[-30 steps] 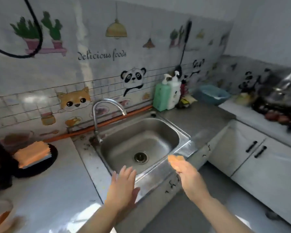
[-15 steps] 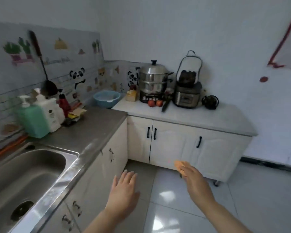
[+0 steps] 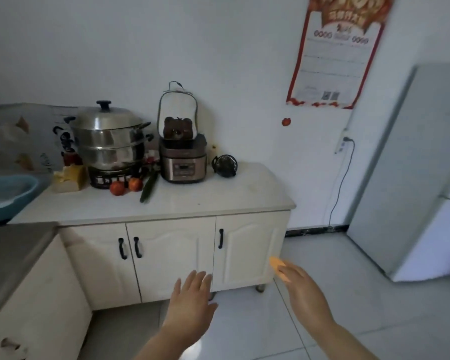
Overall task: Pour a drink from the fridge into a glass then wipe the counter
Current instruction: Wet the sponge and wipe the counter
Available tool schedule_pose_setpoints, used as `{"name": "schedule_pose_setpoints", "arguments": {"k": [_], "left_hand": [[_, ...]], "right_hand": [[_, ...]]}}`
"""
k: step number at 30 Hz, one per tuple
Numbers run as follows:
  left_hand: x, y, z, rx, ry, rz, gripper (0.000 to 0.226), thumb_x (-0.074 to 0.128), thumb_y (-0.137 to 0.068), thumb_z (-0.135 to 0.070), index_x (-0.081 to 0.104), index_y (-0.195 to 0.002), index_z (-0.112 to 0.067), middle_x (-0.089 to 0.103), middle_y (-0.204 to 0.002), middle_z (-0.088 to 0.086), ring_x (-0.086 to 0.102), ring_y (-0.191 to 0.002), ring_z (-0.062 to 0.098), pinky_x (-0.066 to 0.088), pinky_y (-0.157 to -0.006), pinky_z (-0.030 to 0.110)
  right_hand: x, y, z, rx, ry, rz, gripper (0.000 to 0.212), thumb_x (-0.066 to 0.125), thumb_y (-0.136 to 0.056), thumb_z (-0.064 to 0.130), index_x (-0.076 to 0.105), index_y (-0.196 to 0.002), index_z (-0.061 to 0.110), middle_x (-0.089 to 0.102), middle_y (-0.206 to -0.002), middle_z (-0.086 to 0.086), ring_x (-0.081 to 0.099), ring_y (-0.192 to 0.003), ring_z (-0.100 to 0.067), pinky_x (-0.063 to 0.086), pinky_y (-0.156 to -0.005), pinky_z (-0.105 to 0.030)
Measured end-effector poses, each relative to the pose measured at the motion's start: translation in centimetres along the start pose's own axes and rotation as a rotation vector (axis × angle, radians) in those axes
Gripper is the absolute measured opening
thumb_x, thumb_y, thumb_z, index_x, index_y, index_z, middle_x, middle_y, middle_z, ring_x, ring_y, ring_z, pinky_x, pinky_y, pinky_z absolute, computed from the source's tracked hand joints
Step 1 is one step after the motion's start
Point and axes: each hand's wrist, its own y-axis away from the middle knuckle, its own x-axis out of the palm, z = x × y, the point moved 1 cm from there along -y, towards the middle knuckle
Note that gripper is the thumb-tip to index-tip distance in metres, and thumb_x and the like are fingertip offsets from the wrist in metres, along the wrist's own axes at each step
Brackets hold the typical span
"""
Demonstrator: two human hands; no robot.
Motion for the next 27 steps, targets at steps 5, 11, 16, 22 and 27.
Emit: {"name": "schedule_pose_setpoints", "arguments": {"k": [5,11,16,22,27], "left_hand": [[-1.3,-10.8,-0.2,0.087,0.003,0.001,0.060,0.035,-0.098,-0.038,0.011,-0.150,-0.018,0.010,-0.159,-0.003,0.004,-0.147,0.017,0.002,-0.118,0.040],[-1.6,-21.3,-1.0,0.127,-0.011,0.029,0.059,0.036,-0.098,-0.038,0.014,-0.149,-0.017,0.015,-0.157,-0.002,0.008,-0.146,0.016,0.005,-0.119,0.038],[-0.5,-30.0,-1.7,0.102,-0.007,0.040,0.059,0.036,-0.098,-0.038,0.015,-0.149,-0.017,0.016,-0.157,-0.002,0.008,-0.146,0.015,0.004,-0.119,0.037],[0.4,-40.1,-3.3,0.018,-0.005,0.072,0.059,0.034,-0.099,-0.038,0.012,-0.149,-0.017,0.013,-0.158,-0.002,0.007,-0.146,0.016,0.003,-0.119,0.038],[0.9,-46.8,-4.2,-0.053,0.018,0.073,0.060,0.035,-0.099,-0.039,0.012,-0.150,-0.017,0.014,-0.158,-0.002,0.008,-0.146,0.015,0.003,-0.119,0.038]], "right_hand": [[-1.2,-8.3,-1.0,-0.001,0.044,-0.080,0.039,0.042,-0.096,0.002,0.051,-0.131,0.015,0.043,-0.133,0.008,0.038,-0.126,-0.007,0.020,-0.106,-0.014],[-1.4,-17.2,-4.5,0.034,0.150,-0.117,0.040,0.045,-0.093,-0.002,0.054,-0.129,0.014,0.049,-0.136,-0.003,0.045,-0.127,-0.015,0.026,-0.101,-0.017],[-0.6,-25.6,-9.0,0.025,0.136,-0.100,0.034,0.046,-0.095,0.007,0.057,-0.126,0.017,0.052,-0.136,-0.005,0.049,-0.125,-0.018,0.034,-0.106,-0.026],[-0.8,-35.9,-13.1,-0.058,0.104,-0.081,0.048,0.033,-0.089,0.032,0.064,-0.117,0.010,0.062,-0.122,-0.005,0.045,-0.115,-0.001,0.030,-0.096,-0.011],[-0.4,-43.2,-16.9,-0.028,0.087,0.041,0.062,0.022,-0.085,0.044,0.060,-0.122,0.012,0.057,-0.129,-0.007,0.053,-0.120,-0.020,0.033,-0.098,-0.021]]}}
